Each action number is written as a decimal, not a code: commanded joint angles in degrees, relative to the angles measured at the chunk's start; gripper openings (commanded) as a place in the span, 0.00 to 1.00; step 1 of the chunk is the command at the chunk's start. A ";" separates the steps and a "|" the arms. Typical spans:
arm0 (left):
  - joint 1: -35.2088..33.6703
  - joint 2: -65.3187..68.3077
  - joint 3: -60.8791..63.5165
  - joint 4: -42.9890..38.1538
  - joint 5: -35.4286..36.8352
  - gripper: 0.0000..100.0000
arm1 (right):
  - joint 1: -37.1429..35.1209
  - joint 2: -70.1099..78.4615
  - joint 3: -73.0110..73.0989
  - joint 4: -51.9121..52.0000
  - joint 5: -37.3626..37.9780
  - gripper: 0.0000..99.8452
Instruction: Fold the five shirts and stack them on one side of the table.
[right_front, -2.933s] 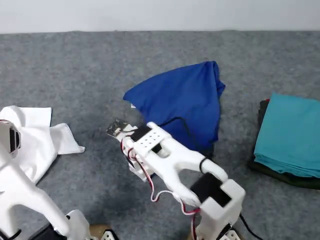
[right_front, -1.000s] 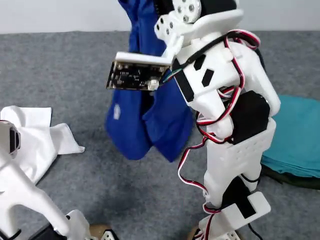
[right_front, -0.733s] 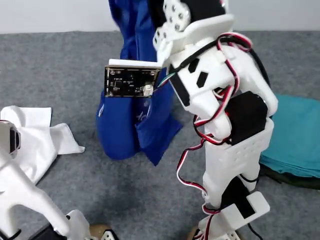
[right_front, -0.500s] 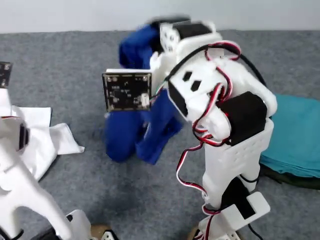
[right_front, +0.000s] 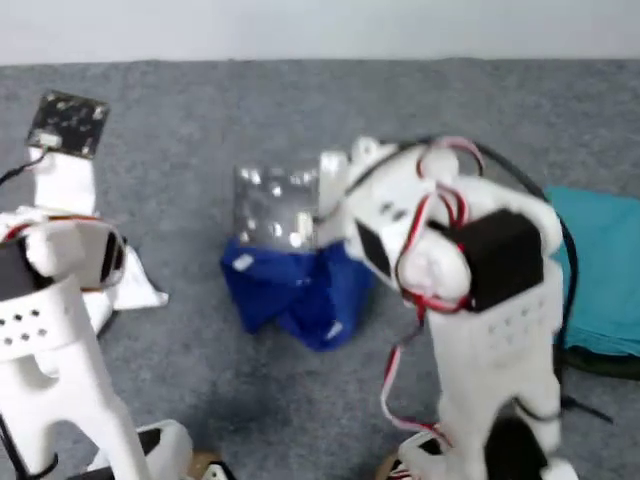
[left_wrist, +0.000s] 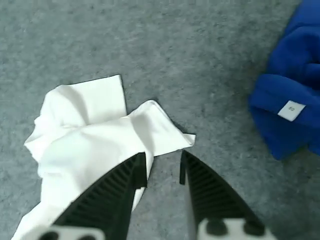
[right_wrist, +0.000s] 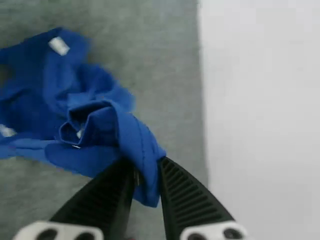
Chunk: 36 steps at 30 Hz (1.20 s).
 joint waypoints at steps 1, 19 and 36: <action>2.99 2.81 -0.13 0.70 0.88 0.12 | 0.48 -11.21 15.03 2.15 -2.02 0.01; 21.19 20.48 -0.48 -4.40 -3.16 0.21 | 26.07 -46.11 64.09 -5.76 15.12 0.01; 25.85 41.05 -0.22 -14.42 1.32 0.20 | 35.12 -61.49 74.55 -6.90 22.68 0.01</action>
